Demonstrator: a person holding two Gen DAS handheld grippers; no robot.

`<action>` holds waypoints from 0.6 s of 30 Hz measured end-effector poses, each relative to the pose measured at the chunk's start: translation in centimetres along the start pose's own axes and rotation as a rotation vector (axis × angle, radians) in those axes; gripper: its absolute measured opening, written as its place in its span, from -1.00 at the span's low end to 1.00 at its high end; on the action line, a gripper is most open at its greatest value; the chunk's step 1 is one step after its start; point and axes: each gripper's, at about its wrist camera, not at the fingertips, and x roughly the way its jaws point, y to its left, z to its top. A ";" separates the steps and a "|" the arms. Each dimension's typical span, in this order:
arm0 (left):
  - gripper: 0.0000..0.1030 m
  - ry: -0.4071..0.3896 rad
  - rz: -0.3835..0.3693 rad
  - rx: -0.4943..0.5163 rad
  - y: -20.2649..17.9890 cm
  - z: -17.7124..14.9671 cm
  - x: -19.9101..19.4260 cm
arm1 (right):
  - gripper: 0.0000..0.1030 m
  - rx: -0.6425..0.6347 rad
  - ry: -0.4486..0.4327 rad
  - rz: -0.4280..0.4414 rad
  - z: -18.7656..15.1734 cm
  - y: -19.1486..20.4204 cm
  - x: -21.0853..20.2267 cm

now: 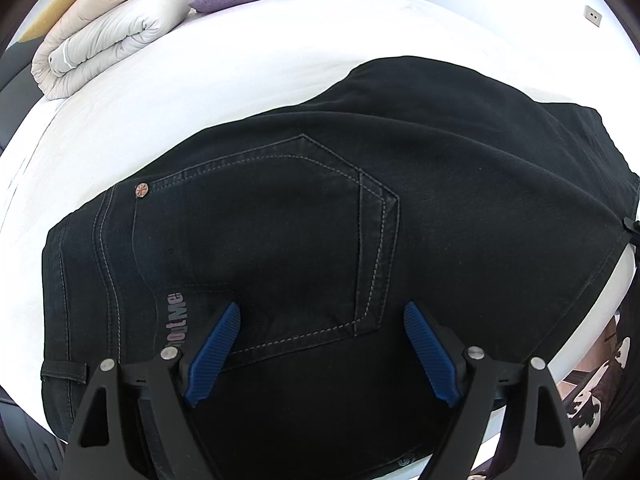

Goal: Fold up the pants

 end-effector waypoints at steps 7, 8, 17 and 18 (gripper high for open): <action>0.70 -0.007 0.002 -0.006 -0.1 -0.3 0.0 | -0.97 0.001 -0.002 0.016 0.1 -1.6 -1.1; 0.70 -0.008 0.001 -0.005 -0.1 -0.4 0.0 | -0.97 -0.010 -0.004 0.007 0.2 -2.1 -1.5; 0.69 -0.013 0.001 -0.007 0.0 -0.9 -0.8 | -0.66 0.036 0.023 0.049 0.7 -2.5 -4.4; 0.66 -0.015 -0.003 -0.005 0.2 -1.0 -1.1 | -0.52 0.004 0.015 0.041 0.5 -1.9 -5.6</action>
